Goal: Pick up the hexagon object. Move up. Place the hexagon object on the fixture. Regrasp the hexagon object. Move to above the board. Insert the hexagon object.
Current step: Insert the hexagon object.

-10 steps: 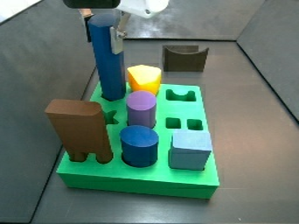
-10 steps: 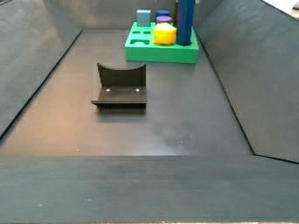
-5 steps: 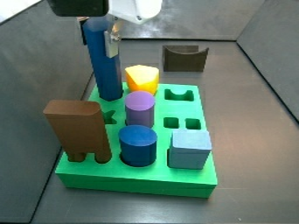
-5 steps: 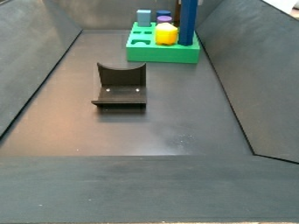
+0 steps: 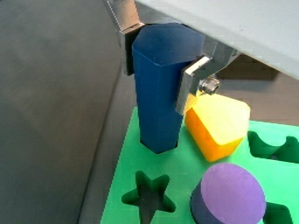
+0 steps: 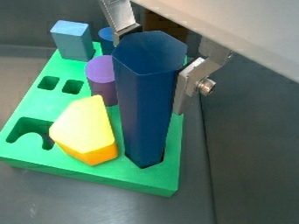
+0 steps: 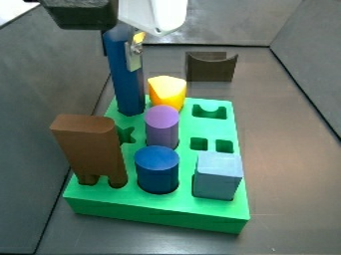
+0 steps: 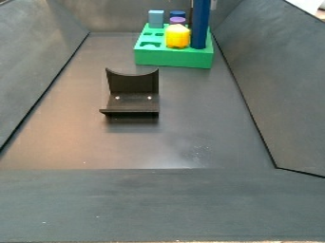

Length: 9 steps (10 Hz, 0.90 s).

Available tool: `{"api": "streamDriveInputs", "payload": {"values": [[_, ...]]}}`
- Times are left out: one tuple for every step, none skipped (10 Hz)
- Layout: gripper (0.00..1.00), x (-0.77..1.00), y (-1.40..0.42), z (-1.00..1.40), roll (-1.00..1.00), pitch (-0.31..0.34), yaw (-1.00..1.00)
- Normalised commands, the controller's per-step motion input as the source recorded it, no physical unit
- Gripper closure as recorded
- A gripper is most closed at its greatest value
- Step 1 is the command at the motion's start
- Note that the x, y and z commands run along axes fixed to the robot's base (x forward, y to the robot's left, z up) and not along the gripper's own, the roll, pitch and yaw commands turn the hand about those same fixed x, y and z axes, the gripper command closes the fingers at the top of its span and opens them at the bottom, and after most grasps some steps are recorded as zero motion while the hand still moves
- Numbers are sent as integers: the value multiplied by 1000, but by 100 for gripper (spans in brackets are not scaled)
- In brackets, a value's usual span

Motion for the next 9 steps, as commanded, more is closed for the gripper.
{"api": "streamDriveInputs", "payload": {"values": [[100,0,334,-906,-104,0,-414],[100,0,320,-1000,0,53,-223],[100,0,286,-937,17,116,-43],[100,0,303,-997,0,100,-66],[100,0,294,-1000,0,74,-69],[100,-3,194,-1000,14,11,-49],[100,0,146,-923,36,0,-20],[100,37,131,-860,43,0,0],[100,0,206,-1000,16,-24,0]]}}
